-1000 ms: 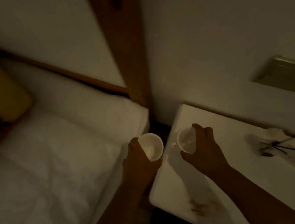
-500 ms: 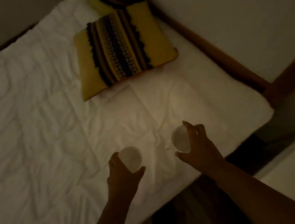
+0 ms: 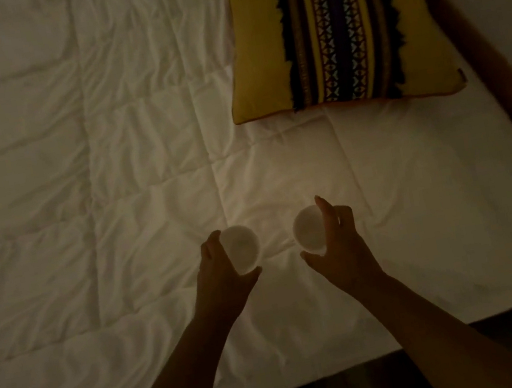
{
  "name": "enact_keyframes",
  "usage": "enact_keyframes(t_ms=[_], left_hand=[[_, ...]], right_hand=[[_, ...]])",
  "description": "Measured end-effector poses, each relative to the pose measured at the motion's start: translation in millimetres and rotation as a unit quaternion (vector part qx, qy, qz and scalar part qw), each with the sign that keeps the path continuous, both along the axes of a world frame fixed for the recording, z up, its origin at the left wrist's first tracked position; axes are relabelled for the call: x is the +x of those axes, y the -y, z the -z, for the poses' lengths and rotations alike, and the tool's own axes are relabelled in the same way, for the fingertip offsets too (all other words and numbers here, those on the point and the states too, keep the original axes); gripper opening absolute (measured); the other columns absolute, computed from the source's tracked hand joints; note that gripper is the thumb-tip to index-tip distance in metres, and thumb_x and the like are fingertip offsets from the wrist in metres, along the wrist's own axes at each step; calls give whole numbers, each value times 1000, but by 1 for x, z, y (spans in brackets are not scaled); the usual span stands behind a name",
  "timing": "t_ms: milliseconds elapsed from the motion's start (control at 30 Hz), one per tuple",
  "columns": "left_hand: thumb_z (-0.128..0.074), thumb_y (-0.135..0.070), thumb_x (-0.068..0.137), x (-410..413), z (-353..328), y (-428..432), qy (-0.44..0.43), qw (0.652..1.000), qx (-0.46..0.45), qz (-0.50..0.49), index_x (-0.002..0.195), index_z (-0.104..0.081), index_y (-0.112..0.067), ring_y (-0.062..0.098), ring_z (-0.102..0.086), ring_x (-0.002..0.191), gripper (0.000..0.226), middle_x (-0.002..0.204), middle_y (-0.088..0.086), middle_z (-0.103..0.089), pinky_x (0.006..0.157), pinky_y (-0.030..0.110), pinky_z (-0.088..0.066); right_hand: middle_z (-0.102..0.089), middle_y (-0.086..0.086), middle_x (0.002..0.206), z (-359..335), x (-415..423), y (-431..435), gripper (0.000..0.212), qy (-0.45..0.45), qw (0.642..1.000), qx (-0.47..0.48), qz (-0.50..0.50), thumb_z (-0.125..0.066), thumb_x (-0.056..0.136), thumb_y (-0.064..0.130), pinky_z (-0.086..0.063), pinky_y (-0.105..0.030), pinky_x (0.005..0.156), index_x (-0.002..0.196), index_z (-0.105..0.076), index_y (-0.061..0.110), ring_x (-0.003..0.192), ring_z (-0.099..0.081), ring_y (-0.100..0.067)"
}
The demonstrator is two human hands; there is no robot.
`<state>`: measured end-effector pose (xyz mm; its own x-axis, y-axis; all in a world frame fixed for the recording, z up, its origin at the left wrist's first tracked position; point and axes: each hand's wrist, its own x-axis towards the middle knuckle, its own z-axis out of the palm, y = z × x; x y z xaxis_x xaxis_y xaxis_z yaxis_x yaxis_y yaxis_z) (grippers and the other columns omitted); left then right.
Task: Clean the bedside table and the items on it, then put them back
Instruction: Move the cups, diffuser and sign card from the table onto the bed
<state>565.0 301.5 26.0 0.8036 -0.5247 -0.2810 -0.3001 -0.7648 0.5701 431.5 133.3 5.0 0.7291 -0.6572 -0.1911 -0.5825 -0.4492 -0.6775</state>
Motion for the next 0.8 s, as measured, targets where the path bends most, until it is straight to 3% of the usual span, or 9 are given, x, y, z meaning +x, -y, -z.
enact_keyframes(t_ms=[300, 500, 667, 800], left_hand=[[-85, -34, 66, 19, 35, -9, -18, 998, 57, 28, 147, -18, -11, 31, -45, 126, 108, 141, 12, -39, 101, 46, -45], [-80, -53, 64, 25, 20, -10, -10, 995, 80, 51, 149, 0, -30, 30, -39, 130, 119, 146, 9, -30, 101, 51, -43], [-74, -60, 67, 26, -12, 2, 17, 994, 89, 65, 146, -14, -28, 30, -41, 127, 104, 143, 8, -35, 99, 53, -45], [-71, -52, 75, 2, -41, 29, 44, 985, 86, 143, 138, -35, -25, 27, -48, 119, 78, 130, 6, -50, 96, 46, -48]], right_hand=[[-28, -4, 143, 35, 27, -7, 108, -60, 998, -10, -22, -78, 70, 45, -56, -38, 86, 149, -5, 33, 119, -53, -26], [-23, -2, 146, 25, 17, -9, 114, -57, 998, -1, -13, -79, 70, 44, -54, -35, 84, 148, 4, 39, 121, -51, -25], [-17, 3, 148, 4, -25, -4, 105, -59, 998, 30, -2, -74, 76, 40, -54, -36, 89, 150, 1, 35, 127, -45, -24], [-14, 1, 151, -21, -74, 5, 91, -79, 996, 46, 19, -66, 83, 43, -44, -28, 97, 151, -9, 26, 129, -40, -20]])
